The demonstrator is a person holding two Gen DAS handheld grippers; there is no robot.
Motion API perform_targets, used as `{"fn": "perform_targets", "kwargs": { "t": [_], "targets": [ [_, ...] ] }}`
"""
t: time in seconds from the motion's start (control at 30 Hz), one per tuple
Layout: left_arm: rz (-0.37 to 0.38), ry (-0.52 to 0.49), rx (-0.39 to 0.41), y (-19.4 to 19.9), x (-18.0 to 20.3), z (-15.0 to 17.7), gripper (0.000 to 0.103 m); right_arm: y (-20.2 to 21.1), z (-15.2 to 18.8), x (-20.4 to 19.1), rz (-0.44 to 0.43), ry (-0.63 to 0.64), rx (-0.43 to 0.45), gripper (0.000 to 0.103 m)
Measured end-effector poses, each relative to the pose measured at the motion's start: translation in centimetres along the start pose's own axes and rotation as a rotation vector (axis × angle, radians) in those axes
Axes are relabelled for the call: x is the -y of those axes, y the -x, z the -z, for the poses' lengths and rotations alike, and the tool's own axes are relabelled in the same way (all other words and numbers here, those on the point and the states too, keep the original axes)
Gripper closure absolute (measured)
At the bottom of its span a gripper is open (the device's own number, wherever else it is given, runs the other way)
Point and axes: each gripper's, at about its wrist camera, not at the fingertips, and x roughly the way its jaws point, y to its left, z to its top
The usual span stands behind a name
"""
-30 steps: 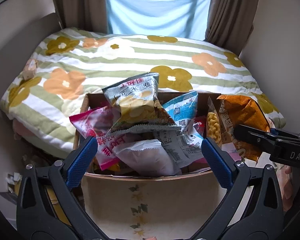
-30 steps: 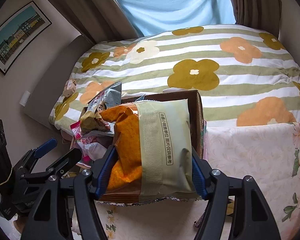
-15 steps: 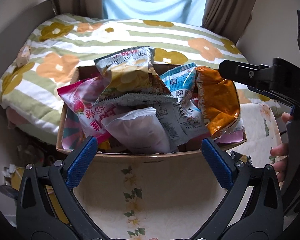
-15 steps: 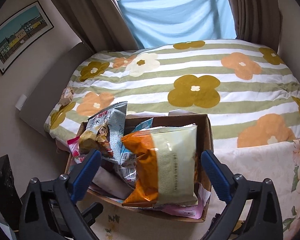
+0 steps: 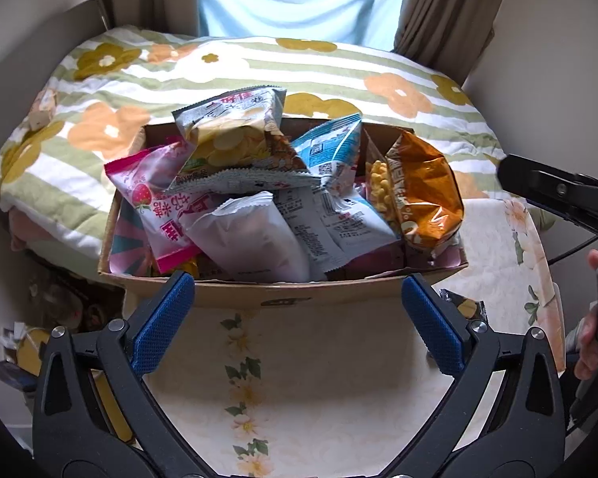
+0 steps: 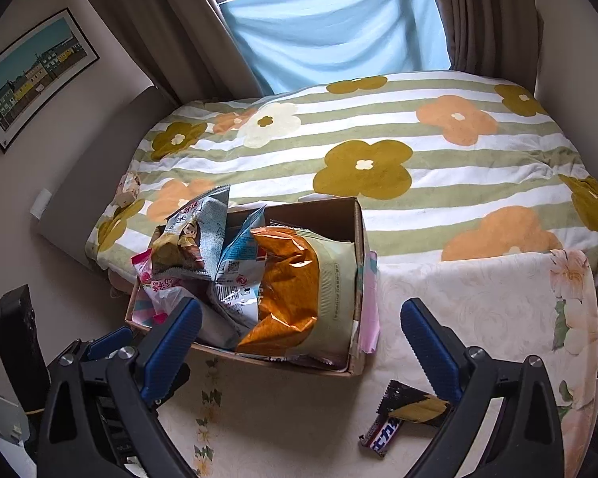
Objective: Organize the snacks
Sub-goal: 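Carry both packets over the box and open both tools to release them, then grasp the blue-labelled chocolate bar with the left tool while the right tool grasps the gold-black bar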
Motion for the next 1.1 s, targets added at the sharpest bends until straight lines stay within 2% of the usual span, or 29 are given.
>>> {"fn": "perform_targets", "kwargs": {
  "t": [0.13,0.3,0.6,0.77,0.93,1.1],
  "targets": [
    [-0.007,-0.004,0.020,0.9,1.2,0.4,0.000,2.1,0.4,1.2,0.025,0.024,0.008,0.003],
    [-0.002,0.002,0.004,1.1,3.7,1.6,0.000,4.0,1.7,3.2,0.033,0.063,0.008,0.003],
    [0.053,-0.027,-0.067,-2.3,10.0,6.6,0.000,4.7,4.0,8.7,-0.011,0.136,-0.029,0.003],
    [0.074,-0.093,-0.090,-5.0,13.4,9.4,0.000,2.7,6.2,11.6,-0.055,0.221,-0.088,0.004],
    [0.066,-0.108,-0.100,-6.8,14.5,11.3,0.000,-0.4,8.6,13.0,-0.137,0.388,-0.151,0.005],
    [0.055,-0.108,-0.100,-7.7,14.8,12.5,0.000,-4.7,10.4,13.4,-0.237,0.544,-0.232,0.023]
  ]
}}
